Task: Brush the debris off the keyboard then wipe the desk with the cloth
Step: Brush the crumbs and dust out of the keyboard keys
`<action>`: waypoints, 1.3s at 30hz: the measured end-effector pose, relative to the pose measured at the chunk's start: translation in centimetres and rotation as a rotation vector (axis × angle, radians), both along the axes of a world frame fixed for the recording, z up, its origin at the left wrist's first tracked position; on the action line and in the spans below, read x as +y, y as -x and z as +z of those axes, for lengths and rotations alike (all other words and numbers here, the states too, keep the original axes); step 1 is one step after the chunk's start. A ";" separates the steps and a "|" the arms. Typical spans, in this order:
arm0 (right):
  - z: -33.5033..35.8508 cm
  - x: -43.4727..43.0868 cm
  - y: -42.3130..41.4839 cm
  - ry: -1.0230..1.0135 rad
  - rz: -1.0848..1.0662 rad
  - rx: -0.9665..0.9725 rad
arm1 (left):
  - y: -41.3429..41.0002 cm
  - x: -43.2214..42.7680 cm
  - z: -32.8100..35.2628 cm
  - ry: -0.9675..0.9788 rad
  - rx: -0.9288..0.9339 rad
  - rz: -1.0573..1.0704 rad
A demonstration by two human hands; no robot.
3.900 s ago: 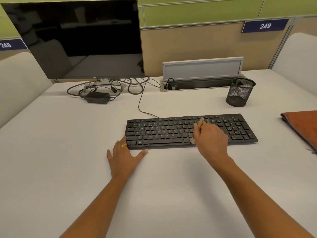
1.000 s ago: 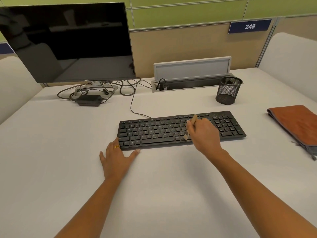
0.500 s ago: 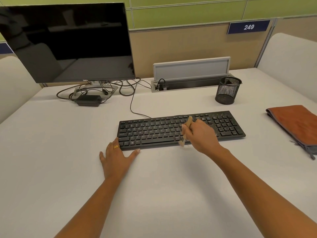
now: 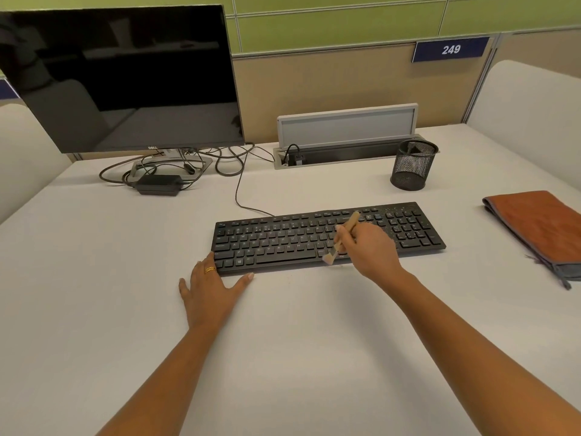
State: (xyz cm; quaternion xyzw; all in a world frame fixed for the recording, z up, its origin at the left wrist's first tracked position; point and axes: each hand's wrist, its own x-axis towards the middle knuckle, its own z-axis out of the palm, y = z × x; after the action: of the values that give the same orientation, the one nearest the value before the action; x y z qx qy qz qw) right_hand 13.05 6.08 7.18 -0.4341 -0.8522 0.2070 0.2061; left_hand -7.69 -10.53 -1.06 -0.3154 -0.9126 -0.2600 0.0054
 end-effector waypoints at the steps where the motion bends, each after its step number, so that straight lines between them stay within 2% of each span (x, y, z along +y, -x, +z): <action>1: 0.1 0.0 -0.1 -0.067 -0.042 -0.051 | 0.0 0.0 0.0 0.001 0.000 0.000; 3: 0.3 0.1 -0.1 -0.141 -0.099 -0.035 | 0.0 0.0 0.0 0.003 0.002 0.002; 7: -0.2 0.1 0.5 -0.042 -0.034 0.114 | 0.0 0.0 0.0 0.009 0.013 0.002; 13: 0.1 0.2 0.5 -0.057 0.040 0.007 | -0.1 0.0 0.1 0.013 0.018 0.002; 18: 0.3 0.9 0.6 0.000 -0.017 0.141 | 0.0 0.0 0.0 0.011 0.017 0.004; 24: 0.2 0.4 0.7 0.012 0.026 0.006 | -0.1 0.0 0.0 0.009 0.013 0.001; 29: 0.1 0.6 0.2 0.086 0.076 0.115 | -0.1 0.0 0.2 0.009 0.010 0.001; 31: -0.1 0.7 -0.2 0.042 0.078 0.020 | -0.1 0.0 0.2 0.004 0.009 0.001; 34: 0.2 1.0 -0.5 -0.145 -0.034 -0.089 | -0.2 -0.1 0.3 0.003 0.007 0.000; 36: 0.3 1.2 -0.6 -0.181 -0.069 -0.022 | -0.3 -0.1 0.3 0.011 0.007 0.002; 39: -0.1 1.2 -0.4 -0.030 0.028 0.150 | -0.2 -0.1 0.3 0.007 0.005 0.000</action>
State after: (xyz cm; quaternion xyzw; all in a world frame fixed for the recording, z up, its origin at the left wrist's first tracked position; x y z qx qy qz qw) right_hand 13.50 7.28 7.07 -0.4023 -0.8433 0.2292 0.2729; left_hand -7.48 -10.59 -0.77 -0.3163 -0.9134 -0.2561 0.0066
